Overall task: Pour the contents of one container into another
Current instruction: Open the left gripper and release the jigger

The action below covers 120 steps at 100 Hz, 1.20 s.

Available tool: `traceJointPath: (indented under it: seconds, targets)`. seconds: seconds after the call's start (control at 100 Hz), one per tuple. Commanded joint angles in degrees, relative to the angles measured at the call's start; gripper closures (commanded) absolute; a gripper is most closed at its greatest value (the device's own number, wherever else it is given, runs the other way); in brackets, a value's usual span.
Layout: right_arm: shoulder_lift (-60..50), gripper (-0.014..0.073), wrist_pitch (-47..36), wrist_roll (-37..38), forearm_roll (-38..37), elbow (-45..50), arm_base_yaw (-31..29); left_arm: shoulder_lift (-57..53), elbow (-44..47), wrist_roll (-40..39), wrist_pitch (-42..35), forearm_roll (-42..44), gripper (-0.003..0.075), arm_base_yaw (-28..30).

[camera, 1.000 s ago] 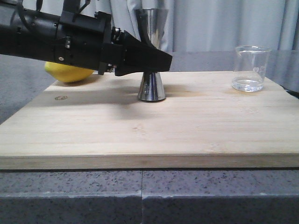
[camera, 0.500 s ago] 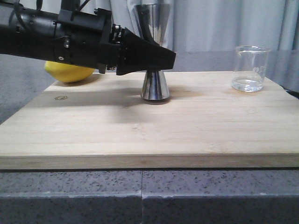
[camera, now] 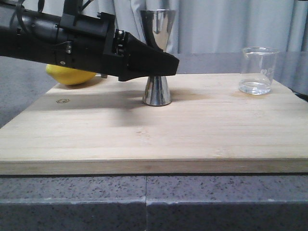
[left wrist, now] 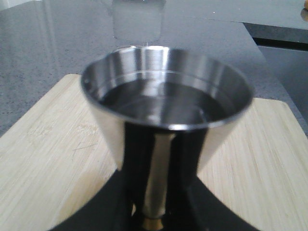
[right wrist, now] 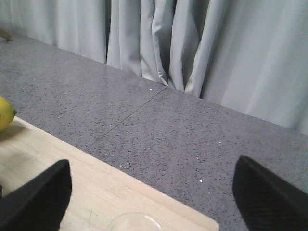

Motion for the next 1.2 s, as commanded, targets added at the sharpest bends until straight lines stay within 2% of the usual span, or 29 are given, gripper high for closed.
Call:
traceJointPath:
  seconds: [0.0, 0.46, 0.53, 0.7, 0.84, 0.91, 1.19]
  targets:
    - [-1.4, -0.0024, -3.1, -0.1, 0.7, -1.5, -0.4, -2.5, -1.6, 0.9, 3.1, -5.4, 0.0659, -0.5]
    - [-1.4, -0.0024, -3.1, -0.1, 0.6, -1.5, -0.4, -2.5, -1.6, 1.6, 1.2, -5.4, 0.0639, -0.5]
    - [-1.4, -0.0024, -3.1, -0.1, 0.6, -1.5, -0.4, -2.5, -1.6, 1.6, 1.3, -5.4, 0.0598, -0.5]
    - [-1.4, -0.0024, -3.1, -0.1, 0.6, -1.5, -0.4, -2.5, -1.6, 1.6, 1.3, -5.4, 0.0404, -0.5]
    - [-1.4, -0.0024, -3.1, -0.1, 0.6, -1.5, -0.4, -2.5, -1.6, 1.2, 1.3, -5.4, 0.0281, -0.5]
    - [-1.4, -0.0024, -3.1, 0.1, 0.6, -1.5, -0.4, -2.5, -1.6, 0.6, 1.3, -5.3, 0.0254, -0.5]
    - [-4.3, -0.0024, -1.2, 1.7, 0.6, -1.6, -0.4, -4.0, -1.7, -3.2, -0.4, -2.7, 0.0253, -0.5]
